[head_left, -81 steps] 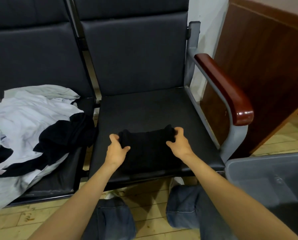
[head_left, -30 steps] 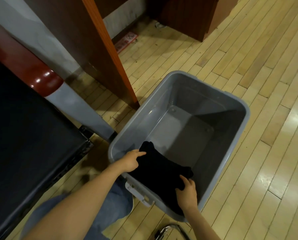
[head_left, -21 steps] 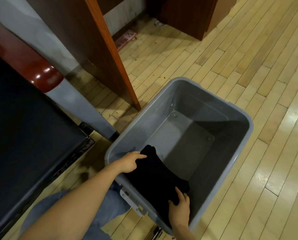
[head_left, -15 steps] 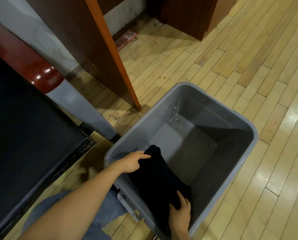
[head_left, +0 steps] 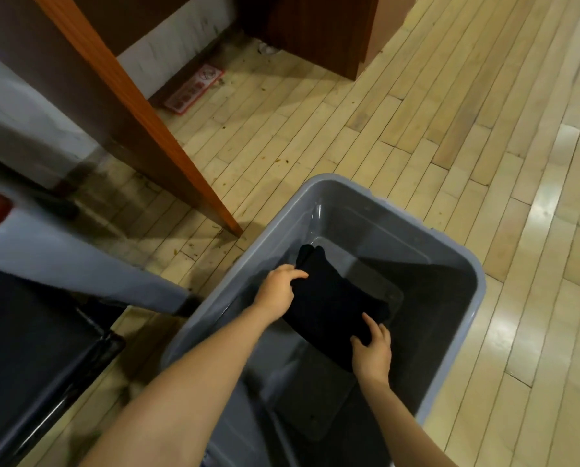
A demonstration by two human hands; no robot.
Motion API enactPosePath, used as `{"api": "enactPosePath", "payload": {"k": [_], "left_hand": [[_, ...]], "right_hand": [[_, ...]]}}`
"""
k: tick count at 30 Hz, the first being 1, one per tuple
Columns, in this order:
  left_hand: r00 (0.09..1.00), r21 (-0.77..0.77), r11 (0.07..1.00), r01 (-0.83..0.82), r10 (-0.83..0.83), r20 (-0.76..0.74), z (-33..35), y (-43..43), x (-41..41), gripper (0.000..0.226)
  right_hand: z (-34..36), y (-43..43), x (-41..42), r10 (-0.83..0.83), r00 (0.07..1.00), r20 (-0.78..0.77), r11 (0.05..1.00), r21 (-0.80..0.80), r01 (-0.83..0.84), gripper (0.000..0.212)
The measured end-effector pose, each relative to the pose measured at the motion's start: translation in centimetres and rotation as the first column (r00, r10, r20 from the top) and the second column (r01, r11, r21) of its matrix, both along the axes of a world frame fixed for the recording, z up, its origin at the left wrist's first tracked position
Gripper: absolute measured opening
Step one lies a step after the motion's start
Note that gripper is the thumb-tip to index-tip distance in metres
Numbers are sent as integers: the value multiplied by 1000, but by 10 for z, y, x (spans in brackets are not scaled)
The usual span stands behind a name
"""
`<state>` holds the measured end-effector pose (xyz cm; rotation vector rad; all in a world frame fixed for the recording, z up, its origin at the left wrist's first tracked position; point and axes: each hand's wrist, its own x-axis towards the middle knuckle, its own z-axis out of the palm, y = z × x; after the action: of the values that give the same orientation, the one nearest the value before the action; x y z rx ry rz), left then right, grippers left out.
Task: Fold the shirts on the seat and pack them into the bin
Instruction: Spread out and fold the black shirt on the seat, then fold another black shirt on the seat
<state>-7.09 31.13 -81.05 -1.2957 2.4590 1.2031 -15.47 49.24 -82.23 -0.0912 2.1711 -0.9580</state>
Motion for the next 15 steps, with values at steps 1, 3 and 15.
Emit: {"api": "enactPosePath", "payload": {"k": [1, 3, 15], "left_hand": [[1000, -6, 1000, 16, -16, 13, -5, -3, -8, 51], [998, -6, 999, 41, -41, 39, -15, -9, -22, 54], [972, 99, 987, 126, -143, 187, -42, -21, -22, 58]], "right_hand": [[-5, -2, -5, -10, 1000, -6, 1000, 0, 10, 50], [-13, -5, -14, -24, 1000, -19, 1000, -2, 24, 51], [-34, -14, -36, 43, 999, 10, 996, 74, -44, 59]]}}
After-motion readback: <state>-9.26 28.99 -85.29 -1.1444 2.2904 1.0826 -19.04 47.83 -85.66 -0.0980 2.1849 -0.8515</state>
